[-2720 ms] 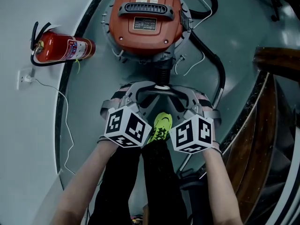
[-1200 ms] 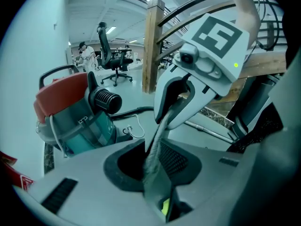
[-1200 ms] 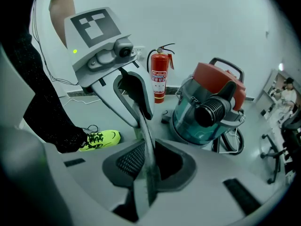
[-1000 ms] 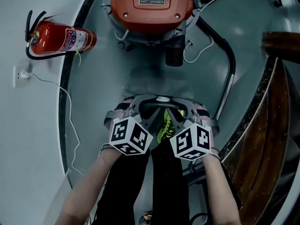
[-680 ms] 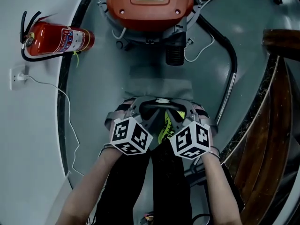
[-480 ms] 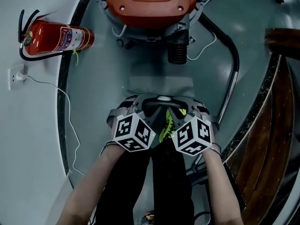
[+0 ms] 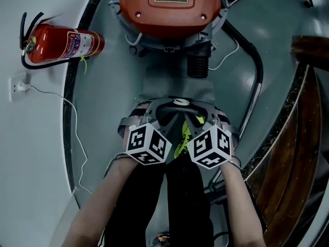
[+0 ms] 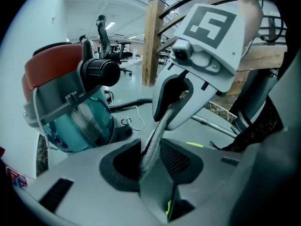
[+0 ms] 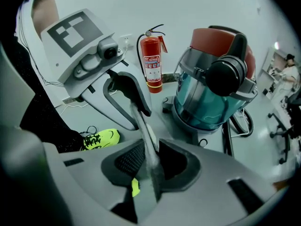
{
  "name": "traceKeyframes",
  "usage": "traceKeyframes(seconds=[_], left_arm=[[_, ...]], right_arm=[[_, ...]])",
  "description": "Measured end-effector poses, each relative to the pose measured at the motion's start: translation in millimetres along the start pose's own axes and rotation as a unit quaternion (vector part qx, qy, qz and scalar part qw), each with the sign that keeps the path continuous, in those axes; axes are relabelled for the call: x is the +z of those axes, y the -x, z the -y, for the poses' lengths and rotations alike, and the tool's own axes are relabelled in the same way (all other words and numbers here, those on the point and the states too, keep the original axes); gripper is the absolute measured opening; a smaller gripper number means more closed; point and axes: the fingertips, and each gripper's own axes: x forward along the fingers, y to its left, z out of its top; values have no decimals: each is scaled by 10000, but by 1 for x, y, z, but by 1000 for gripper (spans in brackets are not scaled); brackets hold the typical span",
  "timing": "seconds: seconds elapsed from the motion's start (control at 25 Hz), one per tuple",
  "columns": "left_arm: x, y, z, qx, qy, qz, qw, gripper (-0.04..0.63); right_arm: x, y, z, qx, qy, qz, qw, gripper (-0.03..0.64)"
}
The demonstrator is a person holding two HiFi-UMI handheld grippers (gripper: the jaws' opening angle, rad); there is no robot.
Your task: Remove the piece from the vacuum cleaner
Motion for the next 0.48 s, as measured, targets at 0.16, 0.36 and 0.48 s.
traceKeyframes(seconds=[0.16,0.36,0.48], left_arm=[[-2,-1,-4,46,27,31,10000,193],[-7,0,-4,37,73,10,10000,218],[-5,1,-7,49,225,90,9997,218]], right_arm=[[-1,-3,5,1,-187,15,9998,138],[-4,-2,7,64,-267,-22,9996,166],[-1,-1,9,90,-446,63,9989,166]])
